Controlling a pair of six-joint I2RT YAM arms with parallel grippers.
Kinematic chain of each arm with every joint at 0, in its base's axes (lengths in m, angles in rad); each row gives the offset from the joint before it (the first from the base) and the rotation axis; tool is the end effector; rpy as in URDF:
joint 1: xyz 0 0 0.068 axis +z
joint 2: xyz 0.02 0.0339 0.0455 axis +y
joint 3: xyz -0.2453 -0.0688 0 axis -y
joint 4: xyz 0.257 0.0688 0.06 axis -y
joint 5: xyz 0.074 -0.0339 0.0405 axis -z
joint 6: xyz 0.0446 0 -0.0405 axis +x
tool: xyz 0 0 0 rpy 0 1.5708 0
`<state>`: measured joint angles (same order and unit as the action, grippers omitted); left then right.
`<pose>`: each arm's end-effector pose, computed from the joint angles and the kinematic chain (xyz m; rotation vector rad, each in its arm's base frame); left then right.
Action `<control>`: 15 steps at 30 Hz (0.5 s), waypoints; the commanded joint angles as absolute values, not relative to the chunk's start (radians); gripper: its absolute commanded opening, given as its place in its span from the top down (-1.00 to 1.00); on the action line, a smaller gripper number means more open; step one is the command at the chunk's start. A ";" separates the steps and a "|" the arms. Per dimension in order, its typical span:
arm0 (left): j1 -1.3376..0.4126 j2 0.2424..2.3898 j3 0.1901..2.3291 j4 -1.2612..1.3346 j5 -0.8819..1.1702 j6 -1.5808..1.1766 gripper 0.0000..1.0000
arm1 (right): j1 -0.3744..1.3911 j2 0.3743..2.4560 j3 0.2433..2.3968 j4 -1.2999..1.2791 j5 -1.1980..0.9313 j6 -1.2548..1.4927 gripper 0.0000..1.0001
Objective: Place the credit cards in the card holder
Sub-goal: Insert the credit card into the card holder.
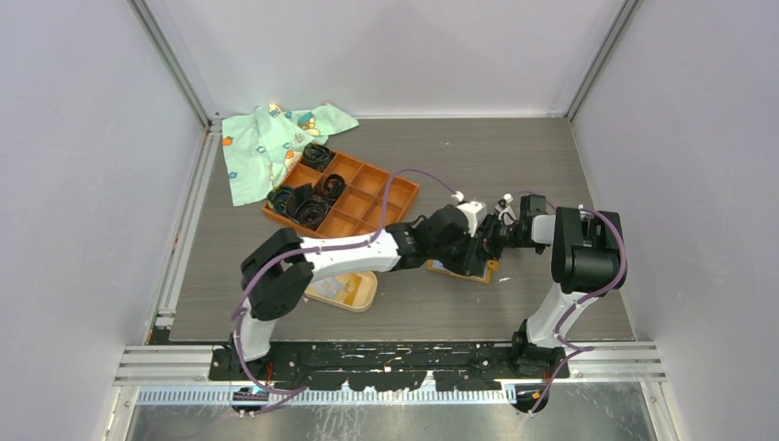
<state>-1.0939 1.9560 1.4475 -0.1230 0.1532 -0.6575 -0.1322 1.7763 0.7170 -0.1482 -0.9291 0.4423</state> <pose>0.2056 -0.4128 0.1984 0.6204 2.3593 -1.0700 0.2862 -0.0020 0.0648 0.5095 2.5733 1.3675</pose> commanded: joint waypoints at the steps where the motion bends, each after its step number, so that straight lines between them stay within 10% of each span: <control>1: -1.114 2.043 1.530 -0.081 0.096 -0.697 0.59 | -0.124 1.774 0.743 -0.168 -0.914 0.417 0.48; 15: -1.121 2.166 1.593 -0.067 -0.031 -0.677 0.51 | -0.114 1.778 0.751 -0.181 -0.908 0.411 0.47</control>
